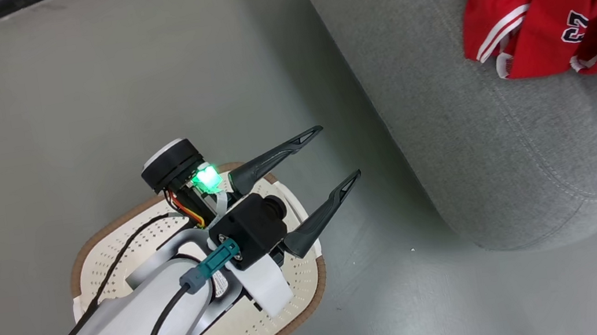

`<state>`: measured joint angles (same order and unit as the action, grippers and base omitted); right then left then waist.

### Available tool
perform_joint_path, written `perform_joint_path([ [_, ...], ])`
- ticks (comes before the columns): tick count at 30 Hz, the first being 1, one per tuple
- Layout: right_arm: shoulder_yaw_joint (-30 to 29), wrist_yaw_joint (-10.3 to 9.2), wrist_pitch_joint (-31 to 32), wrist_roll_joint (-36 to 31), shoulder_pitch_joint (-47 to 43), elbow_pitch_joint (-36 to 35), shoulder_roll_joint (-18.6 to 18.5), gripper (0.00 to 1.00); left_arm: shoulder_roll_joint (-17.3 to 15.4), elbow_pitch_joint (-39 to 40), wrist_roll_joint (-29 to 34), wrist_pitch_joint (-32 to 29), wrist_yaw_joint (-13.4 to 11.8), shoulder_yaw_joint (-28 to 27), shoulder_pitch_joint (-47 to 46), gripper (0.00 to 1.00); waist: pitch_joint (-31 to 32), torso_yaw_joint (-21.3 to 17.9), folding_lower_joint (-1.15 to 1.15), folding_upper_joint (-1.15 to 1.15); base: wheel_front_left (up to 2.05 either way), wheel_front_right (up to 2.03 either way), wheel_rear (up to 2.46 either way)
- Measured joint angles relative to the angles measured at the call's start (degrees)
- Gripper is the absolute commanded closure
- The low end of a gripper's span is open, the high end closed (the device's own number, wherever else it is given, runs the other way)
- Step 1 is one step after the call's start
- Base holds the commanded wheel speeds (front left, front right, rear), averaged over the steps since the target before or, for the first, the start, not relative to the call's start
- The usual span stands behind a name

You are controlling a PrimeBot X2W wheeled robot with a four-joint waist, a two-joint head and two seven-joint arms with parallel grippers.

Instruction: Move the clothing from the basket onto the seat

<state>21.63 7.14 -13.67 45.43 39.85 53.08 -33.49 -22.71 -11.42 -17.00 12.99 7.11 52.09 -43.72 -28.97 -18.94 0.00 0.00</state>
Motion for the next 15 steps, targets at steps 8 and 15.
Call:
perform_joint_path([
  [8,1.48,0.00,-0.03,-0.02,-4.56,-2.91,-1.21,0.00,0.05,-1.49,-0.51,0.69,0.01,0.04,1.03,0.00,2.18,-1.78,0.00,0.00,0.00,0.00,0.00],
  [15,1.05,0.00,-0.21,-0.01,-7.04,-5.73,-4.28,0.00,0.03,-2.43,-1.01,1.00,0.02,-0.15,2.13,0.00,4.33,-3.37,0.00,0.00,0.00,0.00,0.00],
])
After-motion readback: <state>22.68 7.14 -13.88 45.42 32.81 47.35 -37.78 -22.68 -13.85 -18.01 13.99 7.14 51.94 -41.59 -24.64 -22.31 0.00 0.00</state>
